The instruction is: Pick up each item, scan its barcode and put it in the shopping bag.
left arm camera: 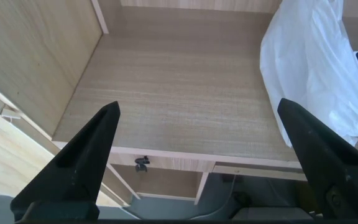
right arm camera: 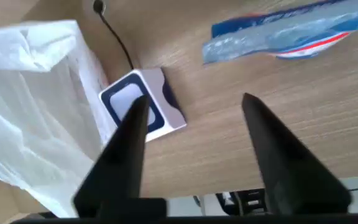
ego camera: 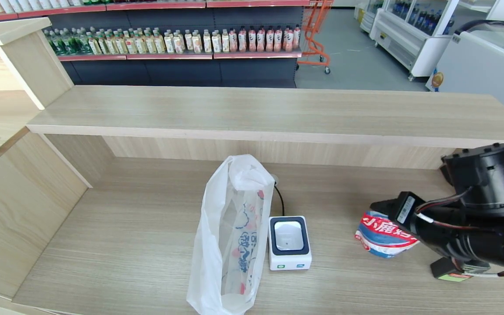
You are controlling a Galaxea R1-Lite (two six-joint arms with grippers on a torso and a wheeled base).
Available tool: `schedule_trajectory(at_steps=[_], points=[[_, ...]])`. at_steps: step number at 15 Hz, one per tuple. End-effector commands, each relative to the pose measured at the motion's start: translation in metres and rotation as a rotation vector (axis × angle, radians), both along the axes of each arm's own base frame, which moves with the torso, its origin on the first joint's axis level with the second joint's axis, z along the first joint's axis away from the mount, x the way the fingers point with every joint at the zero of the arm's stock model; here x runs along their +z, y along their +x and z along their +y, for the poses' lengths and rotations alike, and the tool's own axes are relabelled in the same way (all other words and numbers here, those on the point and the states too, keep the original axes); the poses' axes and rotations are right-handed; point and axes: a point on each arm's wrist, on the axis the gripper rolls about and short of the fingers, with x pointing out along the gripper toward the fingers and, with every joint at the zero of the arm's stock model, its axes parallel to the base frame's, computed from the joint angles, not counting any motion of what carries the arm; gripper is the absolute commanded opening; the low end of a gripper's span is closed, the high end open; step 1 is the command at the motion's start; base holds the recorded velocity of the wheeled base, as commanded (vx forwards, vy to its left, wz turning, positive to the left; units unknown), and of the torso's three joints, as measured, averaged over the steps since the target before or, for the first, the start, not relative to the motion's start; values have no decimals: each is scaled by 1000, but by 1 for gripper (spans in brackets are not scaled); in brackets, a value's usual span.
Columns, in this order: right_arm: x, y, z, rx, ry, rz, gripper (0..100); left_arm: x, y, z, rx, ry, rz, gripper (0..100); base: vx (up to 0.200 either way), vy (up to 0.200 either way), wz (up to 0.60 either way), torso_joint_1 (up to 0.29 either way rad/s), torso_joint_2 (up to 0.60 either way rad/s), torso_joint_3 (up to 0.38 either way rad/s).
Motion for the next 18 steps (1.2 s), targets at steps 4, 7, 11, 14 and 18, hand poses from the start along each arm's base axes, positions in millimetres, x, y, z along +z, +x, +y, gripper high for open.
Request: schedule_trajectory(at_steps=[4,7,11,14,18], points=[[-18,23,-43,-322,122,66,100,0,0,0,0,-1,0,100,0,0,0,0,0,0],[-36,40,-37,-364,149,131,100,0,0,0,1,1,0,100,0,0,0,0,0,0],[-54,57,-27,-350,151,149,100,0,0,0,1,1,0,100,0,0,0,0,0,0],[-69,67,-21,-358,139,197,100,0,0,0,1,1,0,100,0,0,0,0,0,0],[-79,83,-17,-392,175,180,100,0,0,0,1,-1,0,100,0,0,0,0,0,0]])
